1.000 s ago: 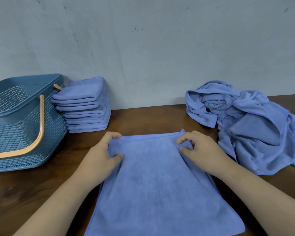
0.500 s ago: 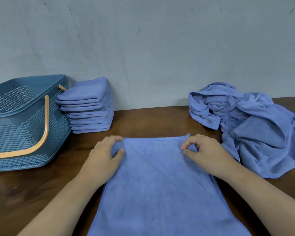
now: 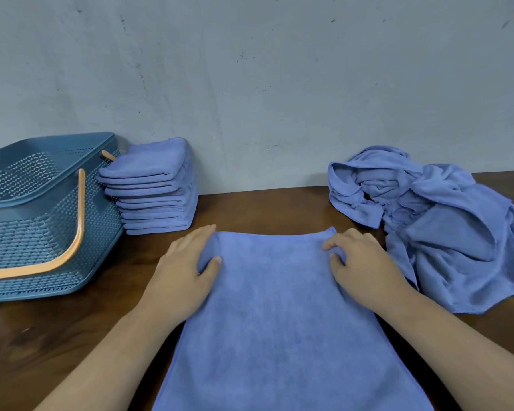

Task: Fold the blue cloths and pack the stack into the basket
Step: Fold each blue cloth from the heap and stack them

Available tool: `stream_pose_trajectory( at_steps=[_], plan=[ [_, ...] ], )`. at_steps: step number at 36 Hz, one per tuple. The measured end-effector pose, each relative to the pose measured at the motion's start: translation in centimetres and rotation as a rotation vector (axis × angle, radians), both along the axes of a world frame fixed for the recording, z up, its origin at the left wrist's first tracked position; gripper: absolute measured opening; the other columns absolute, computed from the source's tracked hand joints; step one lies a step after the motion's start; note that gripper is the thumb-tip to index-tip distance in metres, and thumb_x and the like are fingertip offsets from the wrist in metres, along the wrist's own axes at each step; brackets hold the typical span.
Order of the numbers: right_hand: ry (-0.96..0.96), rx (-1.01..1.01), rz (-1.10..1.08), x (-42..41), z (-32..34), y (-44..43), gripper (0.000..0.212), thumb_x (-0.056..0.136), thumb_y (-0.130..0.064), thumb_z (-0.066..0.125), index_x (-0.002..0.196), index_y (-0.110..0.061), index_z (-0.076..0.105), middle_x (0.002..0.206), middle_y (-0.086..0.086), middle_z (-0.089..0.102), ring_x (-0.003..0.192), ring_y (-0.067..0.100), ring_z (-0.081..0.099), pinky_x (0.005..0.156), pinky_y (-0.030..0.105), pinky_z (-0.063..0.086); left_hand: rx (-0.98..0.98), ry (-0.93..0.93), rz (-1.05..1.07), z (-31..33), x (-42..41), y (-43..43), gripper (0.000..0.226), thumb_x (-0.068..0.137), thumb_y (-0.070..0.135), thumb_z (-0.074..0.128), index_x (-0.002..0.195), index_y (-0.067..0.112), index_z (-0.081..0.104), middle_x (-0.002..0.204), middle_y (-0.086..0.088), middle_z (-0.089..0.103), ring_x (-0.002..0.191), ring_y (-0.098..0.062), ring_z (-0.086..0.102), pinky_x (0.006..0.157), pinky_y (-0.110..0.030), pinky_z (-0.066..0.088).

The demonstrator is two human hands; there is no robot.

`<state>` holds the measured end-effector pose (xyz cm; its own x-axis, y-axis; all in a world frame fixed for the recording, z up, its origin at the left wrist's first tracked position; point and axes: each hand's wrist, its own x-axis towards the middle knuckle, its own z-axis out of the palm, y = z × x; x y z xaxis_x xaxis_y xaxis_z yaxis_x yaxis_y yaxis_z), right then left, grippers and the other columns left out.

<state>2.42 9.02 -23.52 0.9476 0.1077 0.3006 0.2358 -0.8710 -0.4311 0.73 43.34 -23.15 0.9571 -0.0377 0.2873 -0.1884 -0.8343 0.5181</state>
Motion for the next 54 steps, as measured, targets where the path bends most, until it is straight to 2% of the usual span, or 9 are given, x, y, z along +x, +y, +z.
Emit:
stream_pose_trajectory(
  at_steps=[4,7,11,14,24,36,39,45,54],
  plan=[
    [-0.014,-0.003,-0.012,0.0,-0.2,0.1,0.025,0.100,-0.020,0.058,0.121,-0.028,0.068,0.103,-0.017,0.052,0.100,0.015,0.045,0.078,0.025,0.038,0.025,0.101,0.036,-0.4,0.0,0.1,0.060,0.105,0.046,0.053,0.161,0.043,0.034,0.160,0.018,0.043,0.151,-0.011,0.034,0.127,-0.042,0.026],
    [-0.027,-0.004,-0.011,-0.1,-0.2,0.0,0.024,0.099,-0.021,0.058,0.120,-0.030,0.068,0.104,-0.019,0.052,0.100,0.014,0.044,0.077,0.025,0.039,-0.079,0.046,0.035,0.0,-0.3,0.3,0.055,0.103,0.037,0.059,0.154,0.045,0.042,0.144,0.023,0.054,0.138,-0.006,0.043,0.115,-0.029,0.036],
    [-0.064,-0.037,-0.019,0.0,-0.5,0.0,0.023,0.098,-0.023,0.059,0.118,-0.031,0.068,0.104,-0.017,0.052,0.096,0.015,0.044,0.075,0.030,0.045,-0.058,0.043,0.008,0.0,-0.5,0.6,0.028,0.099,0.024,0.065,0.119,0.043,0.063,0.120,0.027,0.062,0.117,0.000,0.050,0.093,-0.011,0.036],
    [-0.078,-0.064,-0.025,0.1,-0.6,-0.1,0.023,0.097,-0.024,0.059,0.118,-0.031,0.068,0.104,-0.015,0.054,0.094,0.016,0.045,0.079,0.037,0.051,-0.049,0.030,0.014,-0.2,-0.2,0.8,0.024,0.097,0.018,0.069,0.106,0.040,0.068,0.116,0.027,0.060,0.114,-0.002,0.051,0.091,-0.004,0.034],
    [-0.114,-0.078,-0.033,0.5,-1.2,-0.1,0.023,0.095,-0.025,0.059,0.116,-0.031,0.067,0.105,-0.013,0.057,0.095,0.018,0.047,0.074,0.040,0.054,-0.103,0.070,0.143,-0.3,1.5,1.3,0.031,0.103,0.036,0.059,0.134,0.042,0.060,0.117,0.031,0.060,0.126,-0.009,0.052,0.116,-0.048,0.041],
    [-0.110,-0.092,-0.044,0.3,-1.1,0.0,0.023,0.095,-0.028,0.058,0.116,-0.031,0.067,0.103,-0.011,0.055,0.093,0.019,0.046,0.071,0.040,0.050,-0.010,0.219,0.206,2.8,3.5,-0.1,0.008,0.079,0.035,0.064,0.074,0.030,0.068,0.089,0.008,0.064,0.090,-0.017,0.061,0.085,-0.045,0.057],
    [-0.114,-0.103,-0.050,0.3,-1.1,0.1,0.022,0.095,-0.028,0.058,0.115,-0.030,0.067,0.103,-0.010,0.055,0.093,0.020,0.047,0.069,0.040,0.049,-0.103,0.123,0.235,3.0,3.4,-1.0,0.013,0.090,0.024,0.066,0.078,0.018,0.065,0.074,0.000,0.065,0.069,-0.018,0.060,0.062,-0.033,0.049],
    [-0.107,-0.142,-0.045,0.2,-1.0,0.1,0.022,0.097,-0.028,0.056,0.117,-0.028,0.066,0.106,-0.008,0.055,0.095,0.021,0.049,0.067,0.038,0.046,-0.006,0.064,0.237,2.3,3.9,-2.1,0.010,0.096,0.019,0.055,0.088,0.023,0.051,0.070,-0.003,0.063,0.065,-0.024,0.061,0.054,-0.036,0.044],
    [-0.028,-0.138,-0.044,-0.1,0.0,0.1,0.030,0.099,-0.026,0.053,0.127,-0.028,0.064,0.112,-0.009,0.054,0.103,0.018,0.047,0.078,0.036,0.048,-0.053,0.016,0.159,0.3,3.2,-0.8,0.035,0.103,0.021,0.058,0.136,0.023,0.049,0.086,0.009,0.063,0.090,-0.015,0.062,0.075,-0.034,0.047]
  ],
)
